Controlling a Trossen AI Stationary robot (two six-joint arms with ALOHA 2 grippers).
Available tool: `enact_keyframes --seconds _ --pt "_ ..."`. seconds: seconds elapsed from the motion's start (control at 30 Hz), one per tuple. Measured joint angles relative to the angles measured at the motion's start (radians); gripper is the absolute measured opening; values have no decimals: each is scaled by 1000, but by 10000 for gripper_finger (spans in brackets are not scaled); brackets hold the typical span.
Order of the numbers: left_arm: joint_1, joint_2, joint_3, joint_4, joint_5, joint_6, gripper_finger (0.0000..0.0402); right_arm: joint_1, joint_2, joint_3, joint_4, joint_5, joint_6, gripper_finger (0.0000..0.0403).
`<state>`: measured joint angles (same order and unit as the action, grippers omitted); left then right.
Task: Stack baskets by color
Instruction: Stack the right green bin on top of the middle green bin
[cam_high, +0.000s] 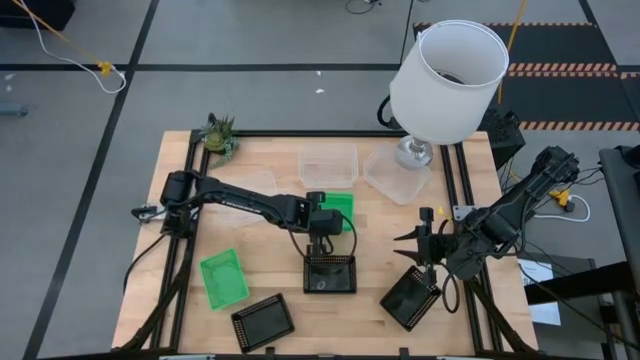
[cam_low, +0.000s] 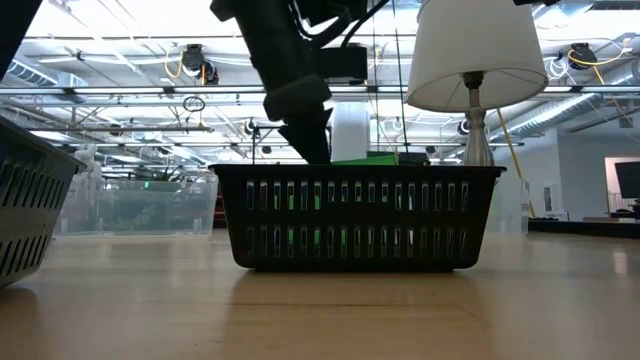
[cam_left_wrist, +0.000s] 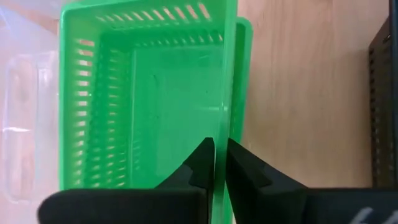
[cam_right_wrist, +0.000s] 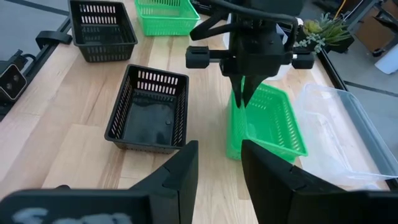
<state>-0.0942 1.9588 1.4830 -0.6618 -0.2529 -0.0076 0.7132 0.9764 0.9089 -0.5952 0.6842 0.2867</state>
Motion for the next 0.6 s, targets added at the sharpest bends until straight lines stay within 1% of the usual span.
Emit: enact_keyframes --seconds 0.13,0.27,0.43,0.6 --pt "1 0 0 -1 6 -29 38 0 0 0 0 0 -1 115" --pt "10 0 0 0 51 -64 39 0 0 0 0 0 -1 115" --pt "25 0 0 2 66 -95 42 0 0 0 0 0 0 115" --pt "34 0 0 6 72 -120 67 0 0 0 0 0 0 115"
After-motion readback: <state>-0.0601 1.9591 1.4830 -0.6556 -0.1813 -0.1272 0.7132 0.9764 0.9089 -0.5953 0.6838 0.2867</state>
